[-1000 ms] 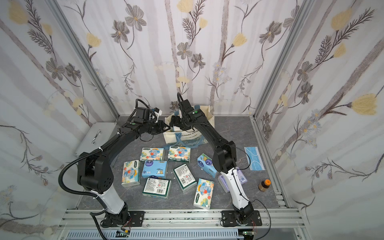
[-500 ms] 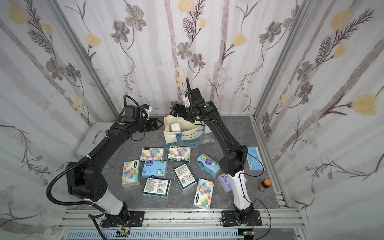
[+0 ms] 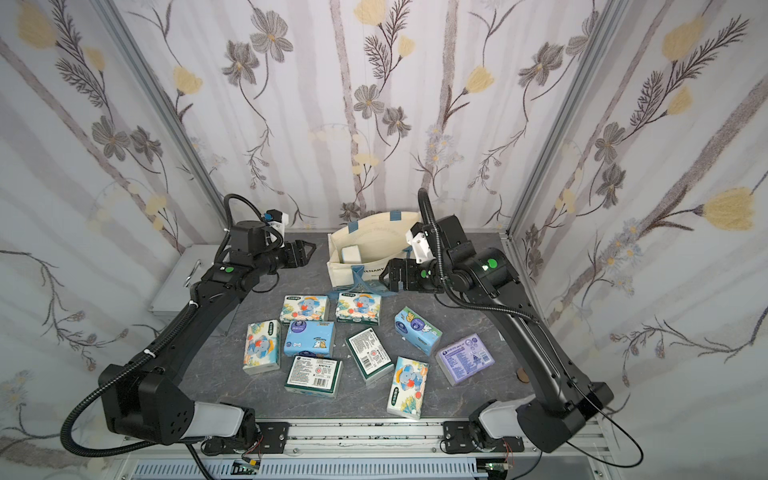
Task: Put tissues into the canvas bag
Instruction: Pick up the pack of facial tissues from the center of the board.
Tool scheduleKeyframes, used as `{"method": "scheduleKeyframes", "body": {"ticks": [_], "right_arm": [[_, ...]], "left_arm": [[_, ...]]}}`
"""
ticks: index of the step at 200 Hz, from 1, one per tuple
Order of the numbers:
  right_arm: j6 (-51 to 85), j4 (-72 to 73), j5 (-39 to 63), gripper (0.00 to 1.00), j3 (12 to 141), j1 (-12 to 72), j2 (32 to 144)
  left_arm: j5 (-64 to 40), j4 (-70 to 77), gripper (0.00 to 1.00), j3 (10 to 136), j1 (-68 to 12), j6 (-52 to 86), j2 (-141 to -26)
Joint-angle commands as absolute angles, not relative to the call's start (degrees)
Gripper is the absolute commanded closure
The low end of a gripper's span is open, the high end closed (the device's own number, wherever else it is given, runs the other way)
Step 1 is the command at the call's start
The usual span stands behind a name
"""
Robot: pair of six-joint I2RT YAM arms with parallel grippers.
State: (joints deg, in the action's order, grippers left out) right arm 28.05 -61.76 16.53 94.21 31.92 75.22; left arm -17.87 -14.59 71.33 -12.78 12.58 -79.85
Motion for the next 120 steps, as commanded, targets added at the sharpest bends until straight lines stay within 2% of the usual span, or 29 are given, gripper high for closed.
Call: {"method": "scheduleKeyframes", "body": {"ticks": [1,53,100,120], "right_arm": [[29.58,-61.64,17.85,0.01,86.36,31.03,70.74],[30.56,-59.3,19.53,0.01,71.18,28.94,63.98],[20.51,-54.25,14.79,0.01,70.31,27.36,69.48],[19.4,-51.48,12.92,0.01,71.13,27.26,73.12]], "left_arm": [[-17.35,-9.25,0.29,69.8,-12.89,11.77,-79.47],[-23.25,-5.44,0.3,69.12,-13.05,15.28,-81.14],[-25.11,-6.51,0.31,69.88,-14.71,15.54,-80.97],[-23.57,-4.79,0.31,67.61,-17.56,10.64,-80.24]]}}
